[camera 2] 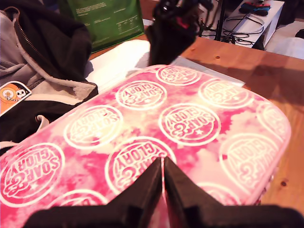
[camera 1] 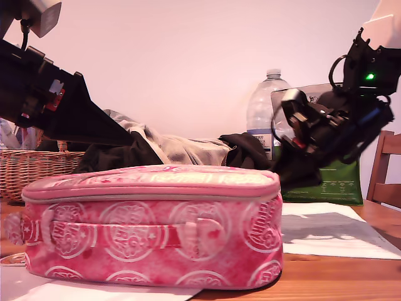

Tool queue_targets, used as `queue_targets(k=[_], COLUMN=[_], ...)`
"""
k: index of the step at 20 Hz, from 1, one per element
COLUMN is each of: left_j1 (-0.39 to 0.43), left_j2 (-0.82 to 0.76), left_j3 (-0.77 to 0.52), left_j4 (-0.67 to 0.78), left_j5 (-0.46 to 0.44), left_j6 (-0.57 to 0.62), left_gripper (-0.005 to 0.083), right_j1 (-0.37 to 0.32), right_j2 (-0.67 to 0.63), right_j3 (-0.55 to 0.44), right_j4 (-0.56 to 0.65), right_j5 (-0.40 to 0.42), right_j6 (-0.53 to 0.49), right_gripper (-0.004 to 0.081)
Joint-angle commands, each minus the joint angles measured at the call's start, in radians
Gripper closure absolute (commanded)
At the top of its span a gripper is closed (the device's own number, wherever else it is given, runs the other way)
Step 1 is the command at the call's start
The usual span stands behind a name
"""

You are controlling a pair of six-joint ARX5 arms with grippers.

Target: Open the zipper in the zip bag in front of you

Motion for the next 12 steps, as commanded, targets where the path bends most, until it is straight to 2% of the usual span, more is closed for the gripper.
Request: queue_targets(k=[1, 3, 5, 7, 9, 12], left_j1=[-0.003, -0.003, -0.003, -0.003, -0.003, -0.003], left_j2=[0.004, 0.004, 0.004, 0.004, 0.004, 0.004], left_j3=[-0.002, -0.002, -0.002, -0.002, -0.002, -0.002], left_j4=[0.003, 0.003, 0.003, 0.004, 0.003, 0.003], left_j5=[0.000, 0.000, 0.000, 0.000, 0.000, 0.000], left_j6=[-0.003, -0.003, -0.003, -0.003, -0.003, -0.003], left_gripper=[0.0793, 0.0793, 0.0793, 0.0793, 0.0793, 0.0793], right_j1=[-0.018, -0.044, -0.060, -0.061, -0.044, -0.013], right_j2=[0.021, 0.021, 0.021, 0.021, 0.021, 0.021], right_j3=[-0.015, -0.015, -0.015, -0.015, -0.015, -0.015], right_j4=[-0.039, -0.069, -0.092, -0.097, -0.093, -0.068], right_j5=[0.002, 0.000, -0.034, -0.089, -0.100, -0.013], right_j6=[-0.035, -0.050, -0.050, -0.050, -0.055, -0.066], right_gripper=[0.0782, 0.0782, 0.0782, 0.0782, 0.0782, 0.0782])
